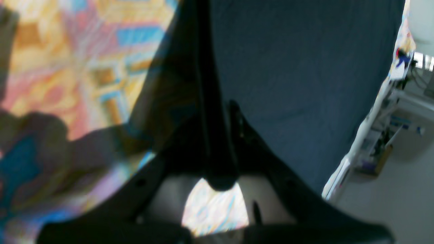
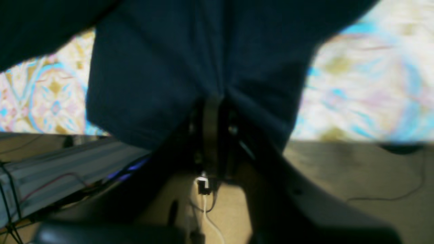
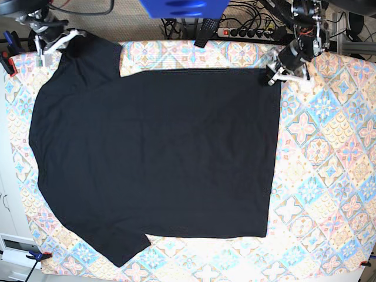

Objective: Fold the T-shirt properly
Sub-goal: 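Pull both grasped shoulder corners outward to stretch the shirt flat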

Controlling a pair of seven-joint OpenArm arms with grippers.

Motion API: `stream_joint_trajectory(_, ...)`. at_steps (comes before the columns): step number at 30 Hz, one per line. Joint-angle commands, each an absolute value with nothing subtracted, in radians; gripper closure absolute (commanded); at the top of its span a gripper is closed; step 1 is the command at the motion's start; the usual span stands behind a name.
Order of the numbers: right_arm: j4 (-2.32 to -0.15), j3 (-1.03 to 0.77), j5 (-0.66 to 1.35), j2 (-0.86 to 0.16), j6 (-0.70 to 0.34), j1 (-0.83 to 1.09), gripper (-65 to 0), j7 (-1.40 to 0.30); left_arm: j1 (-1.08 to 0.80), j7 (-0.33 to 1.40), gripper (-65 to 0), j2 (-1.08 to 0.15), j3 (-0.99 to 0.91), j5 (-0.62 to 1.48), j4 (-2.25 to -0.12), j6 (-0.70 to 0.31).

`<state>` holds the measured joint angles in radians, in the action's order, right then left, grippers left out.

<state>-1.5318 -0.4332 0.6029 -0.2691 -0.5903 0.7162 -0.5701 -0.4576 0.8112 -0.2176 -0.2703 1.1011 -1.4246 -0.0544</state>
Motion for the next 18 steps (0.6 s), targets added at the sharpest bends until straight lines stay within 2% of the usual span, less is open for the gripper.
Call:
stream_joint_trajectory(1,-1.558,-0.455,0.613,-0.283,-0.598,0.740,-0.8,-0.558,-0.495,0.819,0.0,-0.231,-0.275,1.035,-1.420,-0.005)
stream_joint_trajectory(11,-1.666,-0.501,0.613,-0.285,-0.599,0.891,-0.7,-0.631,-0.682,0.814,0.0,-0.260,-0.280,1.035,-1.606,-0.038)
stream_joint_trajectory(18,-1.779,-0.565,0.613,-0.282,-0.599,0.984,-0.7,-0.625,-0.756,0.814,0.0,-0.252,-0.334,1.035,-1.709,-0.039)
